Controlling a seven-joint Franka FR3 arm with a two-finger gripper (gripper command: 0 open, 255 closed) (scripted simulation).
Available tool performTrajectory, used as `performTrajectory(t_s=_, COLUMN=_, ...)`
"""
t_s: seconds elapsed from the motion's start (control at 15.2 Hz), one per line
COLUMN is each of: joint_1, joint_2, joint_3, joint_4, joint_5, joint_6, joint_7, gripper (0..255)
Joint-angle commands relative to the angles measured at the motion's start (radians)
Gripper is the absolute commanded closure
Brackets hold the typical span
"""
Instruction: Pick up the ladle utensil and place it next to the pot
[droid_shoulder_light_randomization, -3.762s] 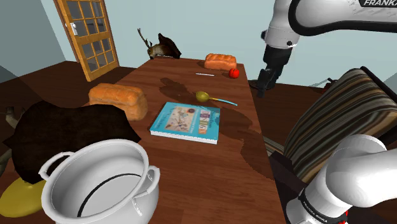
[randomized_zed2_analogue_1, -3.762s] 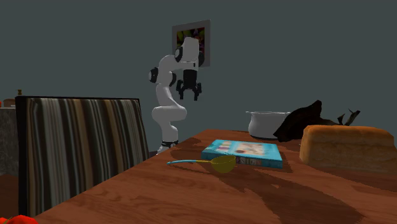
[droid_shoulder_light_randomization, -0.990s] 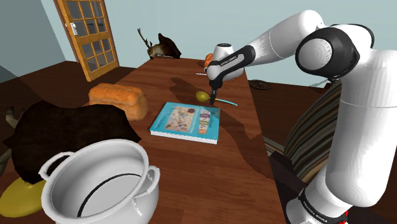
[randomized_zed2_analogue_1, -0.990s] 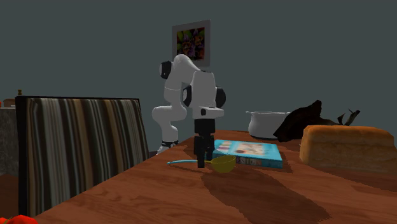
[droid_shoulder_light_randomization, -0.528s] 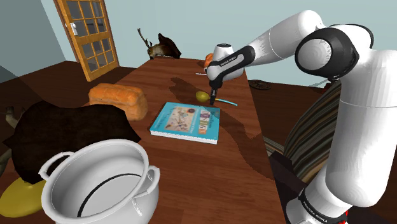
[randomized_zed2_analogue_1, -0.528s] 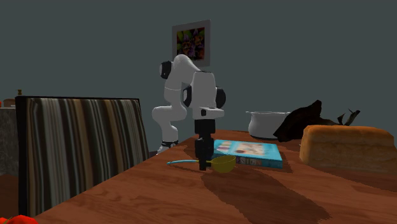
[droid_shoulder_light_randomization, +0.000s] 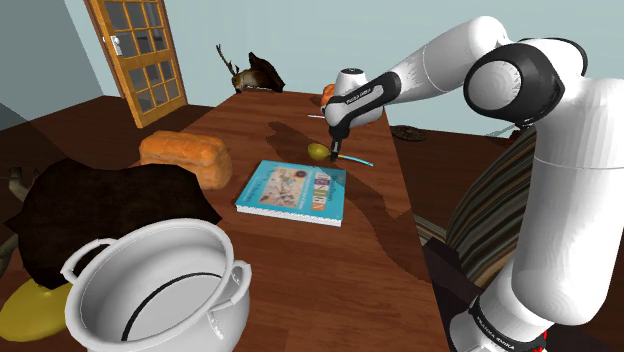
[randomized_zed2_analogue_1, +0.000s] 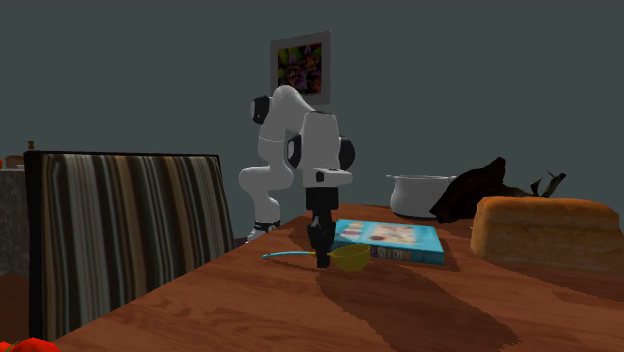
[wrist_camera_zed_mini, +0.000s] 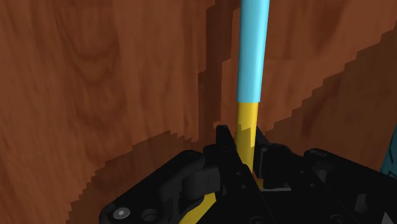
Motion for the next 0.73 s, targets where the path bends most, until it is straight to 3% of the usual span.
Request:
performTrajectory(t_s=0.0, joint_1=0.0, joint_2=0.0, joint_3=0.0, joint_4=0.0, joint_5=0.0, joint_6=0.0, joint_7=0.0, gripper=255)
performTrajectory(t_s=0.66, joint_1=0.004, joint_2=-0.061, joint_3=-0.005, joint_4=0.055, joint_5=-0.011, joint_6=-0.116, joint_7=0.004, gripper=255)
